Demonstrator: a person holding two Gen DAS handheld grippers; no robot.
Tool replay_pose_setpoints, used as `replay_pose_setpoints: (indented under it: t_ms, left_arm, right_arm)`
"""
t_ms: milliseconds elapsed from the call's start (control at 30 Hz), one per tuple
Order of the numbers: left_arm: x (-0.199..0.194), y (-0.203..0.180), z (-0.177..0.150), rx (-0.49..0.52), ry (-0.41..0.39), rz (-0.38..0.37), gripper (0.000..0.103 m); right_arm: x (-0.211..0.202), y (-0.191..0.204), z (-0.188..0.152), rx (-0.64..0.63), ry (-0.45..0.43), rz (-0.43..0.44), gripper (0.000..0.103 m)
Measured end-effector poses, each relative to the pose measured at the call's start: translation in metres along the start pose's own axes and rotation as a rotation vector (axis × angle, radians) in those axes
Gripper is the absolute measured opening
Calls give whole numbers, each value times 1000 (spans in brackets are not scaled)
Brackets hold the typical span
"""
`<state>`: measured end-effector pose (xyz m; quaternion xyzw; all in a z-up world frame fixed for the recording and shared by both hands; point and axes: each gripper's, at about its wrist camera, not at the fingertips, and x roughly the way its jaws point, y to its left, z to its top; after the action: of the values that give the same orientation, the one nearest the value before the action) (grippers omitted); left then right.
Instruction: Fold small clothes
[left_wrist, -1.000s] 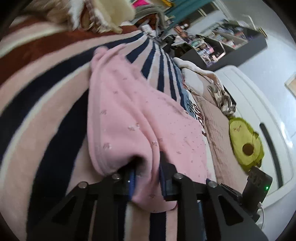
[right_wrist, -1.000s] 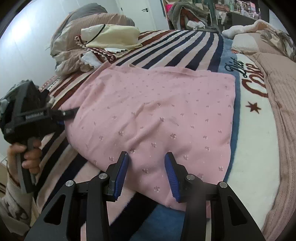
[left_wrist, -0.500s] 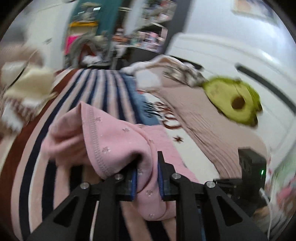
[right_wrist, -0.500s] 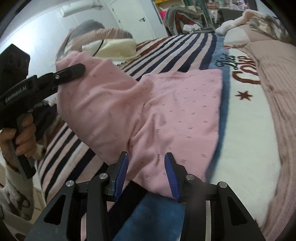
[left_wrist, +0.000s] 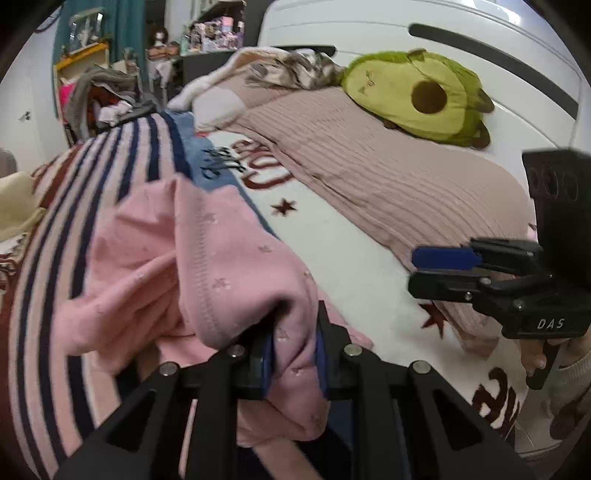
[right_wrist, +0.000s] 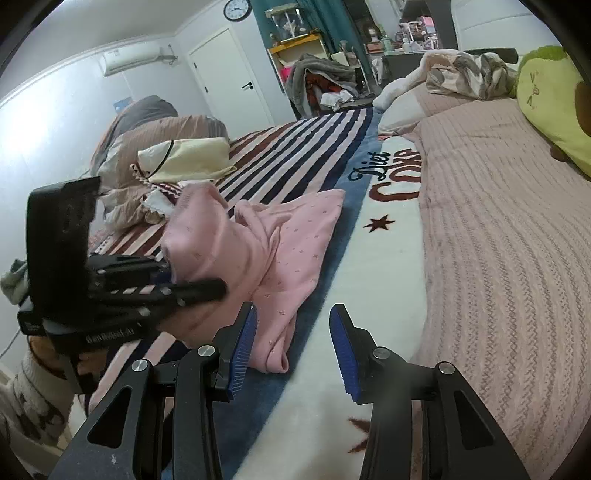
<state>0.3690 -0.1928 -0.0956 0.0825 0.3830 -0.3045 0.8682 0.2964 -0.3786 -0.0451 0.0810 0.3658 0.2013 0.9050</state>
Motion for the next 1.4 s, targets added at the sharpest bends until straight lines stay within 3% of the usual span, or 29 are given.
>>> replay_pose_setpoints:
  t_ms: [200,300,367,567,767,867,967,1067,1233,1400]
  left_arm:
    - [-58,45,-12,-43,-59,131,15]
    - [-80,76,-30,-71,-45,198,15]
    - [-86,93,-39,-105,-33,202,15]
    - [-85,132,-78,-213,7,192,15]
    - [-79,149,-105,-310,31,155,16]
    - [-87,144,-98,-304,-19,140,15]
    - [-94,118,-72,-204,-79,139,15]
    - [-88,82,-42,-100,-104,85,15]
    - [-37,23,-14,67,2,24,15]
    - [1,0,-14,85,86,-93,18]
  right_arm:
    - [23,12,3,-31,50,62,37]
    - [47,36,7,-76,84,117,24]
    - [67,55,14,-99,108,159,11]
    - [112,109,22,-211,176,220,10]
    - [144,131,9,-274,279,180,10]
    - [151,137,4,-299,297,153,11]
    - [151,137,5,-297,298,152,12]
    - [149,127,3,-238,294,186,12]
    - [113,84,-10,-97,284,211,9]
    - [47,32,-23,-44,197,18,15]
